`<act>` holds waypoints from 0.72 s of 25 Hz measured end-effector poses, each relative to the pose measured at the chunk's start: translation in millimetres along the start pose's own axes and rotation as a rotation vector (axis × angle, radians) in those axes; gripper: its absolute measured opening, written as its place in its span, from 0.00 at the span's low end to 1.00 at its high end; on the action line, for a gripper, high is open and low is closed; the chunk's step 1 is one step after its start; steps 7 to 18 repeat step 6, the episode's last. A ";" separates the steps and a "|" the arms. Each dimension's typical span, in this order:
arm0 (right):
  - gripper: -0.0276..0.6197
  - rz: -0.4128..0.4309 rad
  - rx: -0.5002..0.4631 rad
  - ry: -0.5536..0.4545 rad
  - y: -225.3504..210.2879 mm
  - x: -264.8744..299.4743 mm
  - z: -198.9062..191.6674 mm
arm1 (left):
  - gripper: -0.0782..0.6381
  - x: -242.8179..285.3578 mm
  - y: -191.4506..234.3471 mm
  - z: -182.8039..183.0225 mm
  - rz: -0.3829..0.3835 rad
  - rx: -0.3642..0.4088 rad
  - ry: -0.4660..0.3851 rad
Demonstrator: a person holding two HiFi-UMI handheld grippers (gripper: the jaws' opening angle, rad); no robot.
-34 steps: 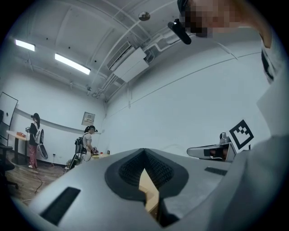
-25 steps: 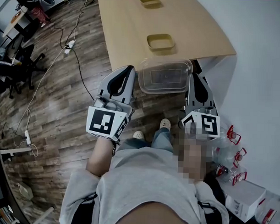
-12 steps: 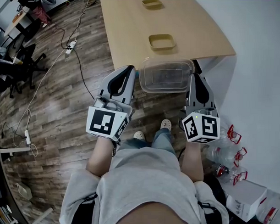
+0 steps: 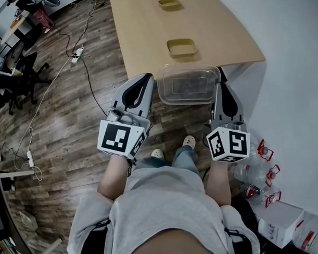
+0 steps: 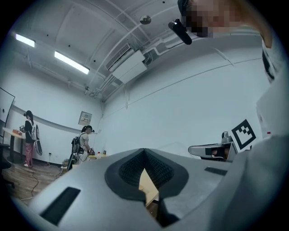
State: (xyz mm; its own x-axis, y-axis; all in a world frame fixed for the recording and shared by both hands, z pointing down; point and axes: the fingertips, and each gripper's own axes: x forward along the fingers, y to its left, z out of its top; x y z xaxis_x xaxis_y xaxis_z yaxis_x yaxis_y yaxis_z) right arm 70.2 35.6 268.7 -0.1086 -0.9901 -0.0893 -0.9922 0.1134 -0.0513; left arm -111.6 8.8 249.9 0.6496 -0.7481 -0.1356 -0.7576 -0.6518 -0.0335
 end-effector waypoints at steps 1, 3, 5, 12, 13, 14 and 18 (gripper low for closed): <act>0.08 -0.001 -0.001 0.000 0.5 1.4 0.1 | 0.12 1.0 1.0 -0.1 -0.002 0.000 0.000; 0.08 -0.003 -0.004 -0.002 1.5 3.7 0.5 | 0.12 2.3 3.4 -0.4 -0.005 -0.001 -0.001; 0.08 -0.006 -0.006 -0.004 2.5 5.6 0.7 | 0.12 3.0 5.8 -0.9 -0.007 -0.001 -0.001; 0.08 -0.007 -0.007 -0.005 3.0 6.5 0.8 | 0.13 3.3 7.0 -1.2 -0.008 -0.002 -0.001; 0.08 -0.007 -0.007 -0.005 3.0 6.5 0.8 | 0.13 3.3 7.0 -1.2 -0.008 -0.002 -0.001; 0.08 -0.007 -0.007 -0.005 3.0 6.5 0.8 | 0.13 3.3 7.0 -1.2 -0.008 -0.002 -0.001; 0.08 -0.007 -0.007 -0.005 3.0 6.5 0.8 | 0.13 3.3 7.0 -1.2 -0.008 -0.002 -0.001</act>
